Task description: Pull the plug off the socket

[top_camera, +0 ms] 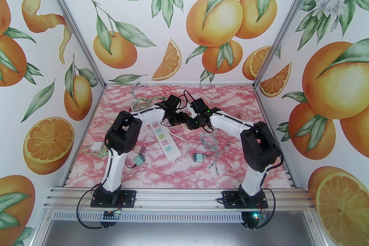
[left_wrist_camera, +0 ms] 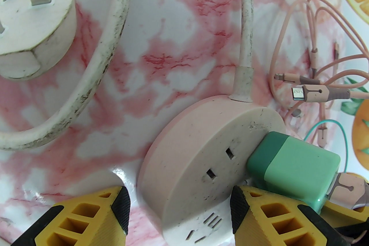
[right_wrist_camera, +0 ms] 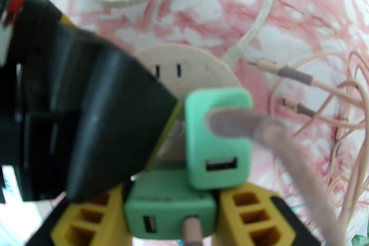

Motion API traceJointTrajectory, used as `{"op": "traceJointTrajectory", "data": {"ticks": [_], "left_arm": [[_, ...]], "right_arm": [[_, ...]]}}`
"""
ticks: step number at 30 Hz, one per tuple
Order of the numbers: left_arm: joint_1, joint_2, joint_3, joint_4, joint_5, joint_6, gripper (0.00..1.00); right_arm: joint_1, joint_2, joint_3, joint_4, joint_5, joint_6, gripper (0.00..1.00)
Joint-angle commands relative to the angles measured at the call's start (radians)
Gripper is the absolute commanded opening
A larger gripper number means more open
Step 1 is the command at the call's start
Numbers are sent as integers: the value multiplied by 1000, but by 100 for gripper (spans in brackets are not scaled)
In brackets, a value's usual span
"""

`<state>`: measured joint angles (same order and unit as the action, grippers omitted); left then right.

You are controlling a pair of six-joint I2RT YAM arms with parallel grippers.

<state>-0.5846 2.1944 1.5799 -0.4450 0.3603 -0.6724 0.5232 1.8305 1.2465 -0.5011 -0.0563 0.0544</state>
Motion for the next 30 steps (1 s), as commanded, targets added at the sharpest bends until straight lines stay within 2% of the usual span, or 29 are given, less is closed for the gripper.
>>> {"op": "traceJointTrajectory", "data": {"ticks": [1,8,12,17,30], "left_arm": [[-52,57,19,-23,34,7,57],[-72,114,66,-228,-85,26,46],[-73,147,78,-283,-98,22,43],[-75,158,87,-294,-100,23,43],[-83,186,128,-320,-97,37,43]], "right_arm": [[12,-4,-27,25,-76,30,38],[-8,-36,-41,36,-65,46,36],[-80,-49,-58,68,-176,101,35],[-87,-60,-40,46,-183,84,36],[90,2,45,-62,29,14,36]]}}
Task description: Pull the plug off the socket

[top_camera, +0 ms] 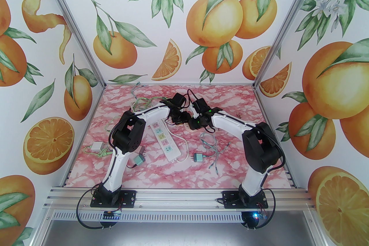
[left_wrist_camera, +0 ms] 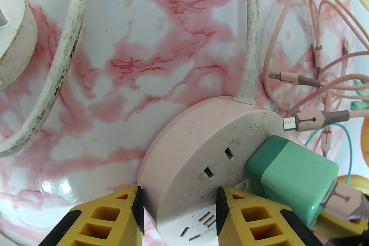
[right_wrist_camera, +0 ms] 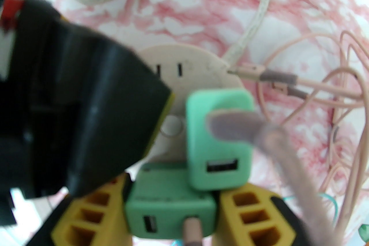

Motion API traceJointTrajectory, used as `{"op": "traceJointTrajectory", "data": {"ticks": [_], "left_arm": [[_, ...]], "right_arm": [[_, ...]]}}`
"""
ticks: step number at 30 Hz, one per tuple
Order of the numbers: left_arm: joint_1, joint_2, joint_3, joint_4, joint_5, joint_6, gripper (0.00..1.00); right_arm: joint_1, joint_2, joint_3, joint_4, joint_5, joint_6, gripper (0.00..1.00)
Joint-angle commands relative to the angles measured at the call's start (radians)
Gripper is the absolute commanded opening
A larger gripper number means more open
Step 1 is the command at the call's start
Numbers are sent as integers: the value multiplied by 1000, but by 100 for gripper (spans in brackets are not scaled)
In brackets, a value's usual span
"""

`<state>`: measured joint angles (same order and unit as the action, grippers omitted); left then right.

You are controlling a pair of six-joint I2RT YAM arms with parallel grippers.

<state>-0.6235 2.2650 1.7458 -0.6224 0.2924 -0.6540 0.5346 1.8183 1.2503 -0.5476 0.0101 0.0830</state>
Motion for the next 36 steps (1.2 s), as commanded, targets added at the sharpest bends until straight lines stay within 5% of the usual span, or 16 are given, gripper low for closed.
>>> {"op": "traceJointTrajectory", "data": {"ticks": [1,9,21,36], "left_arm": [[-42,117,-37,-144,-29,20,43],[-44,118,-38,-152,-39,30,43],[-44,119,-55,-149,-44,34,43],[-48,136,-53,-148,-36,35,43]], "right_arm": [[88,18,43,-20,-32,-17,36],[89,8,43,-20,-48,-6,35],[-94,-67,-3,61,-316,105,36],[93,11,114,-99,-29,-31,37]]}}
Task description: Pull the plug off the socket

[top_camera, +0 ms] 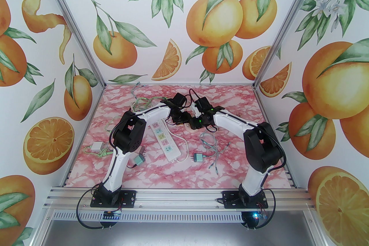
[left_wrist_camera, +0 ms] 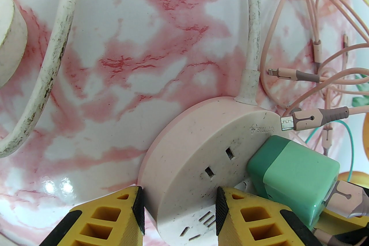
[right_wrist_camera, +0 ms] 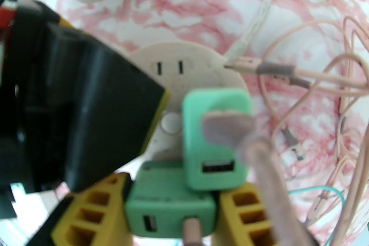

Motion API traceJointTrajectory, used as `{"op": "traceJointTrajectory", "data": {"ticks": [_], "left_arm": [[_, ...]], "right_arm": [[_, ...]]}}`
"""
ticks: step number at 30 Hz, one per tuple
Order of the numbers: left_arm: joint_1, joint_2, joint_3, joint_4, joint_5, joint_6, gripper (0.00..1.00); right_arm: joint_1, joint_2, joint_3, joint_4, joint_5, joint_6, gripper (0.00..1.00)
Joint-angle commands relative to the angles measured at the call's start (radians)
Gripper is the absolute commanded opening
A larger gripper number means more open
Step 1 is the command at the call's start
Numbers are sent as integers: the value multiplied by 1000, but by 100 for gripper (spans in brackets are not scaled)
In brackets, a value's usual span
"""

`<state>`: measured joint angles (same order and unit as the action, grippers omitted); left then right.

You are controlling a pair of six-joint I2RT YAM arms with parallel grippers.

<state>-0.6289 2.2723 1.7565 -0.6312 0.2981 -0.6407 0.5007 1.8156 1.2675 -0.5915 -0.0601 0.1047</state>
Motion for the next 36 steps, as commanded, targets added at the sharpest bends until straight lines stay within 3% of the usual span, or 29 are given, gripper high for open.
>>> {"op": "traceJointTrajectory", "data": {"ticks": [1,10,20,30,36], "left_arm": [[-43,128,-64,-140,-43,24,43],[-44,126,-69,-140,-45,26,43],[-44,125,-77,-135,-44,29,43],[-43,125,-69,-140,-47,27,43],[-38,122,-56,-146,-52,29,43]], "right_arm": [[137,20,105,-64,57,-57,37],[144,32,148,-95,73,-68,37],[-33,-64,78,-11,-167,23,36],[-17,-84,80,-45,-107,10,37],[-21,-183,-1,-49,-105,22,40]]}}
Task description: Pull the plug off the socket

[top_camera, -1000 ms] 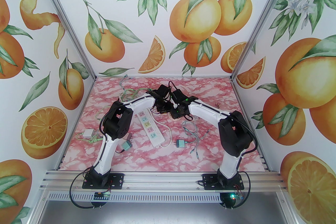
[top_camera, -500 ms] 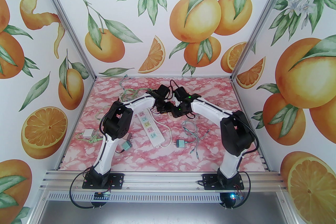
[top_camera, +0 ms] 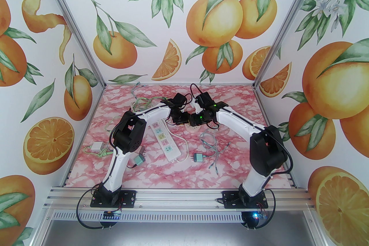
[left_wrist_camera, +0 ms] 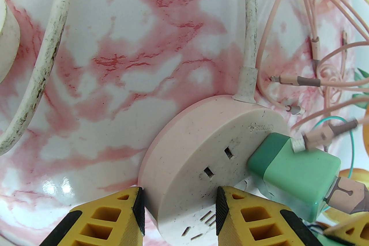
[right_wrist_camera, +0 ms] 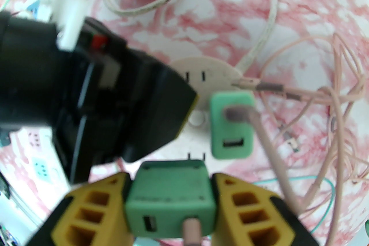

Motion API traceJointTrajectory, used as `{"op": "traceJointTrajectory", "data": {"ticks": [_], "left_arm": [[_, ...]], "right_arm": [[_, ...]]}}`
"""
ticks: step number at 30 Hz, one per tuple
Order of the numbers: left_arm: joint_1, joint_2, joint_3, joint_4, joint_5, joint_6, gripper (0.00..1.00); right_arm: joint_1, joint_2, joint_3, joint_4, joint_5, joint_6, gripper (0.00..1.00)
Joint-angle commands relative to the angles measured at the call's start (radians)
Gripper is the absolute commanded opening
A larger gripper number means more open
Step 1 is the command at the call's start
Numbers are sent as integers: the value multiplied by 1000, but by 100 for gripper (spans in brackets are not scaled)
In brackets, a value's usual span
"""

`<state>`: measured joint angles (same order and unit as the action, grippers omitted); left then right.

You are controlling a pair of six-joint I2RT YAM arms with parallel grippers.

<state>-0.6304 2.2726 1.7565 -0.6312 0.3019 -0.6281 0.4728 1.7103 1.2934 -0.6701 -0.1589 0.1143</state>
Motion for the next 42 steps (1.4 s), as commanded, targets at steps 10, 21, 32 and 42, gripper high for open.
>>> {"op": "traceJointTrajectory", "data": {"ticks": [10,21,32,42], "left_arm": [[-22,120,-22,-166,-57,27,44],[-22,116,-22,-176,-60,33,45],[-19,112,-11,-175,-55,34,47],[-9,87,-1,-172,-51,45,50]], "right_arm": [[27,-191,-298,227,-19,134,44],[128,-208,-460,419,57,258,50],[130,-316,-524,306,95,245,70],[66,-421,-455,0,207,260,69]]}}
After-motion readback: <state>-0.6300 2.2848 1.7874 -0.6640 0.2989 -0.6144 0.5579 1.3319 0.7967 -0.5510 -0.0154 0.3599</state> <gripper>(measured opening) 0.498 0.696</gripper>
